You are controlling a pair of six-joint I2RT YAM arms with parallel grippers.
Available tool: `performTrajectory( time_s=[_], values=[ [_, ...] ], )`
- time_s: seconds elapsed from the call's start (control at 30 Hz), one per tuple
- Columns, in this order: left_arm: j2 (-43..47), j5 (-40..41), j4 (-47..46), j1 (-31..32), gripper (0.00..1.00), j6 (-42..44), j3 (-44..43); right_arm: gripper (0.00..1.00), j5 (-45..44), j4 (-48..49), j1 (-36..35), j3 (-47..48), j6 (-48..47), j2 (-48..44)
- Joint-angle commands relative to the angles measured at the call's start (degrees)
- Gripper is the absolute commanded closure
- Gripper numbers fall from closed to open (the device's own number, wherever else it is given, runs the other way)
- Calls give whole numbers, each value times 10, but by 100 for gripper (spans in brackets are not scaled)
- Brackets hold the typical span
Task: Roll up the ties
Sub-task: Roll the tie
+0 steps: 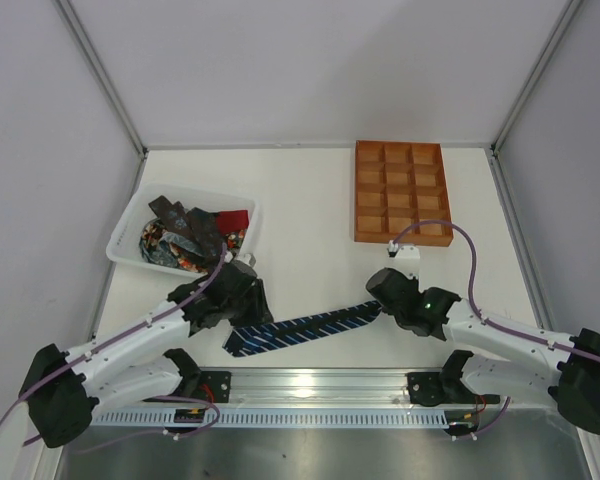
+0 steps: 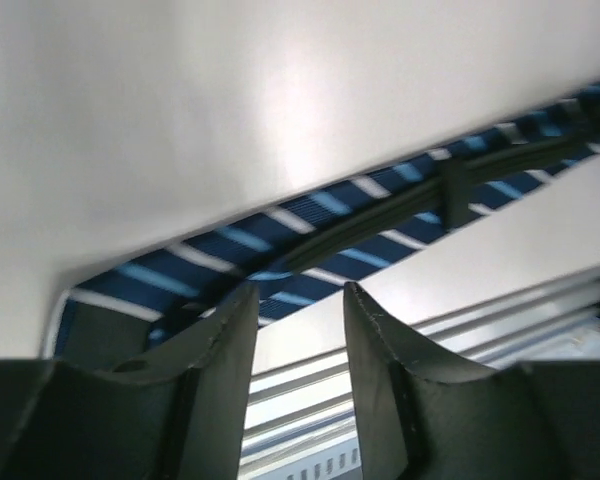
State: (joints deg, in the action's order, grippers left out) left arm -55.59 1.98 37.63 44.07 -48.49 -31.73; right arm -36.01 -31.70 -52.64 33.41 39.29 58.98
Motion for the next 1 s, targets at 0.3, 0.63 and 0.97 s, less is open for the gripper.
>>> performTrajectory(
  time_s=[0.3, 0.63, 0.97],
  values=[
    [-223, -223, -397, 45, 92, -17, -125, 98, -42, -12, -17, 39, 10, 13],
    [-416, -271, -463, 85, 95, -37, -223, 96, -49, -18, -26, 49, 5, 24],
    [-474, -271, -470, 93, 96, -42, -243, 91, -34, 4, -42, 47, -13, 21]
  ],
)
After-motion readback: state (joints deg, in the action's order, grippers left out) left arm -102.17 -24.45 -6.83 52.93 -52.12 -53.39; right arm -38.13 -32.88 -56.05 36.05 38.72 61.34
